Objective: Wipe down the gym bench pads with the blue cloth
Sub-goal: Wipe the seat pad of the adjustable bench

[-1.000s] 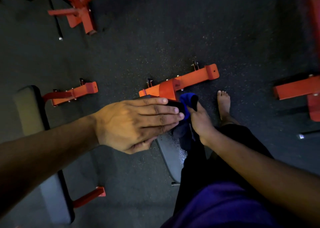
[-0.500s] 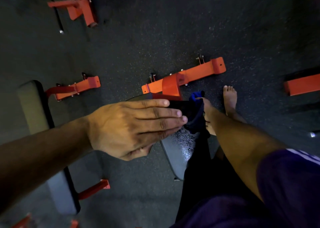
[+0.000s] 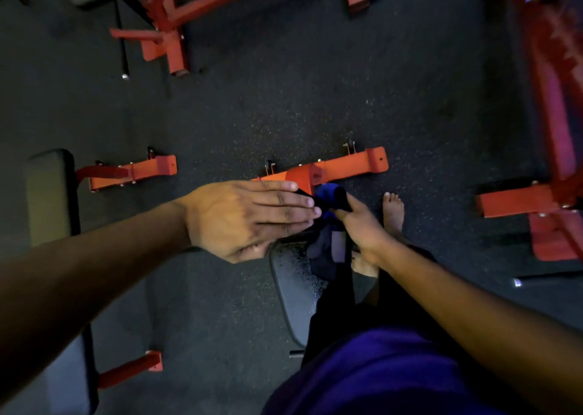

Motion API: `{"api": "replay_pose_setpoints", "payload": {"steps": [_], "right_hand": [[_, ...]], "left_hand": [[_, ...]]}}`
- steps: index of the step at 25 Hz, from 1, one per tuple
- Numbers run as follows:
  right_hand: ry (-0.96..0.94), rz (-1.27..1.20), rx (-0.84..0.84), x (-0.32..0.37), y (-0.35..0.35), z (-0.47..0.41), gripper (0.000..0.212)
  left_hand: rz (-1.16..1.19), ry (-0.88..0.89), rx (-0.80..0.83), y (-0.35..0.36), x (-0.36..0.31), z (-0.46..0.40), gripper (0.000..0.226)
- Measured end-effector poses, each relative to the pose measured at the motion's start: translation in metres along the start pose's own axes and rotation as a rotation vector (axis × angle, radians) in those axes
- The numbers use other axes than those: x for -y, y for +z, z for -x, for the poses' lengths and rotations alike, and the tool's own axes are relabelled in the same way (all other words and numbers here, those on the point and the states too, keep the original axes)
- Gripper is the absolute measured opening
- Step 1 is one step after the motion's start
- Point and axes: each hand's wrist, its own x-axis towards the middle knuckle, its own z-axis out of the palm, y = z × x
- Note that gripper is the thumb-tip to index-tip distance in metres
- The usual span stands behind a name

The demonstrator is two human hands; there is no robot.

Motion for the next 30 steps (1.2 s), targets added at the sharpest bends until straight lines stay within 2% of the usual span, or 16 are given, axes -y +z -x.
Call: {"api": "replay_pose_setpoints", "payload": {"steps": [1, 3, 6, 9, 11, 14, 16, 20, 26, 30], "right_hand": [[-0.046, 0.042, 0.062, 0.01, -0.008, 0.013, 0.047], [-0.084, 0.108, 0.188, 0.033, -0.024, 0.04, 0.044], [-0.098, 0.125, 0.271, 0.06, -0.037, 0.07, 0.036], [-0.131, 0.117, 0.219, 0.081, -0.036, 0.103, 0.031], [-0.149, 0.163, 0.168, 0.083, -0.041, 0.122, 0.031], [-0.134, 0.231, 0.138, 0.079, -0.058, 0.145, 0.031], [-0.124, 0.271, 0.118, 0.083, -0.065, 0.166, 0.03], [-0.166, 0.258, 0.087, 0.098, -0.078, 0.186, 0.03], [-0.281, 0.212, 0.025, 0.126, -0.11, 0.192, 0.03], [-0.309, 0.109, -0.141, 0.126, -0.153, 0.205, 0.026]], "left_hand": [[0.056, 0.039, -0.075, -0.014, -0.001, -0.003, 0.057], [0.13, -0.005, -0.086, -0.026, -0.007, -0.009, 0.056], [0.095, -0.066, -0.123, -0.022, -0.012, -0.005, 0.055], [0.024, -0.235, -0.175, -0.023, -0.023, 0.001, 0.056], [0.035, -0.474, -0.277, -0.017, -0.039, 0.005, 0.058], [0.143, -0.923, -0.418, -0.005, -0.067, 0.002, 0.073], [0.211, -1.087, -0.433, -0.007, -0.081, -0.007, 0.081], [0.282, -1.301, -0.455, -0.013, -0.1, -0.026, 0.079], [0.335, -1.494, -0.587, -0.015, -0.116, -0.049, 0.079], [0.36, -1.569, -0.632, -0.017, -0.117, -0.06, 0.077]]}}
